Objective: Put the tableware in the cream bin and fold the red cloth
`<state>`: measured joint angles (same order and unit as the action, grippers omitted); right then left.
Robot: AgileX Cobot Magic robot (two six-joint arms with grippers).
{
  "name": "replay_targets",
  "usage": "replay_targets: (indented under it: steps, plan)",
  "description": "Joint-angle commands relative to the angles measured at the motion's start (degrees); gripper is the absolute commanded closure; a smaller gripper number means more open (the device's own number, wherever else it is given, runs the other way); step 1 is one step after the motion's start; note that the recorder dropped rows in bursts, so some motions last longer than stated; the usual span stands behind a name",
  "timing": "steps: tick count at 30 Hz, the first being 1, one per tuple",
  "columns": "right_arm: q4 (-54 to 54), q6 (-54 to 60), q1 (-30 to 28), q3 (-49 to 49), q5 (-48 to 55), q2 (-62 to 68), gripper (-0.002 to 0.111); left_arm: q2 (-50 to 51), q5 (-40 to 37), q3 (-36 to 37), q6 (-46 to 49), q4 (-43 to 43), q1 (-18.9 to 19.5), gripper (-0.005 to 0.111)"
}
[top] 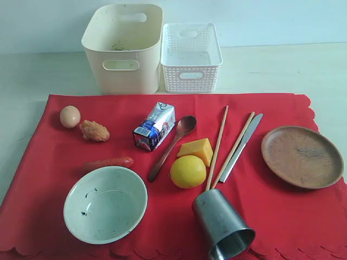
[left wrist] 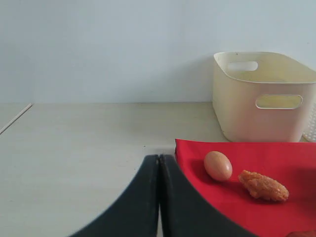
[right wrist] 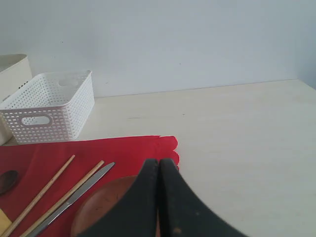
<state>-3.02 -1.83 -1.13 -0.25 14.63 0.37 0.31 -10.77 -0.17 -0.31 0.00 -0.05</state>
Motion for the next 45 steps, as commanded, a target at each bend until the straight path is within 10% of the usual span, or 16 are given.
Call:
replay_targets:
  steps: [1, 37, 45]
  plan:
    - [0.2, 0.2, -0.3, 0.3, -0.6, -0.4, 0.108, -0.3, 0.2, 0.2, -0.4, 0.0, 0.2, 0.104]
    - [0.0, 0.1, -0.3, 0.3, -2.7, -0.4, 0.108, -0.3, 0.2, 0.2, -0.4, 0.0, 0.2, 0.104]
    - [-5.0, -18.2, -0.3, 0.3, -14.6, -0.4, 0.108, -0.3, 0.2, 0.2, -0.4, 0.0, 0.2, 0.104]
